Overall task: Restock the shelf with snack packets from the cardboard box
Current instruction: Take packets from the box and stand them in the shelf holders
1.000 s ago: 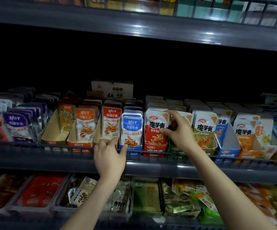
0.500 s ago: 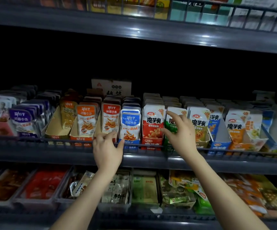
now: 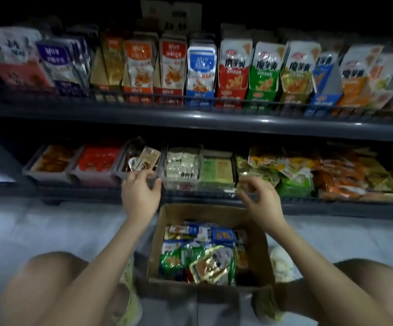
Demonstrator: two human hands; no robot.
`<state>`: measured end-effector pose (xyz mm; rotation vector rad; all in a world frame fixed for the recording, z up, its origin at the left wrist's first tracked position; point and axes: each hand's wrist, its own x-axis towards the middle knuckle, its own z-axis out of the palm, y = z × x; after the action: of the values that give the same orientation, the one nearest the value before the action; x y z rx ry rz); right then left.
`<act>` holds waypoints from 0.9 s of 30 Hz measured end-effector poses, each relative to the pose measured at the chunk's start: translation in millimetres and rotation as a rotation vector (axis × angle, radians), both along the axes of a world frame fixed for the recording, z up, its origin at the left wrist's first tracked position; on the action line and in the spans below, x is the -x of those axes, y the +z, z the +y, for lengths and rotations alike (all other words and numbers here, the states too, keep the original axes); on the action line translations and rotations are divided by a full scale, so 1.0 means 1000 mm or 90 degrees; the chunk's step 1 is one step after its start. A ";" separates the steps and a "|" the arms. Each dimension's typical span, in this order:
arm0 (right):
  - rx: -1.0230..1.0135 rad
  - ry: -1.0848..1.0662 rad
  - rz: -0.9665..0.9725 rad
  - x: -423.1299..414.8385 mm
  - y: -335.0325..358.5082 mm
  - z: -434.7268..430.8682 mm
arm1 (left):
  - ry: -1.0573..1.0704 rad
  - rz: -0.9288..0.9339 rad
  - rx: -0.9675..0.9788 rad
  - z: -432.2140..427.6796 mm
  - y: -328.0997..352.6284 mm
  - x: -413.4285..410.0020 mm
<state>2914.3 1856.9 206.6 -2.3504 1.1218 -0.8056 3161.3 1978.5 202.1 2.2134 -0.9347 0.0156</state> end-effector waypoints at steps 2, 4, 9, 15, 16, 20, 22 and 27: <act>-0.068 0.007 0.040 0.005 -0.026 0.016 | -0.004 0.007 -0.022 0.019 -0.023 0.005; -0.119 0.020 0.079 0.008 -0.054 0.028 | 0.001 0.023 -0.055 0.034 -0.047 0.010; -0.242 0.040 0.151 0.013 -0.134 0.047 | -0.028 0.040 -0.112 0.062 -0.116 0.029; -0.343 0.058 0.238 0.008 -0.225 0.047 | -0.046 0.032 -0.164 0.073 -0.183 0.035; -0.352 0.051 0.251 0.007 -0.239 0.046 | -0.042 0.034 -0.177 0.074 -0.191 0.035; -0.390 0.015 0.310 0.004 -0.285 0.043 | -0.051 0.049 -0.235 0.076 -0.221 0.036; -0.383 0.027 0.353 0.003 -0.302 0.041 | -0.058 0.084 -0.234 0.075 -0.228 0.040; -0.406 0.006 0.411 -0.003 -0.331 0.024 | -0.048 0.114 -0.197 0.075 -0.236 0.046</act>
<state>2917.6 1881.2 -124.1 -2.0674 1.3428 0.3370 3115.2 2053.4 -33.9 2.4087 -0.9718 -0.3800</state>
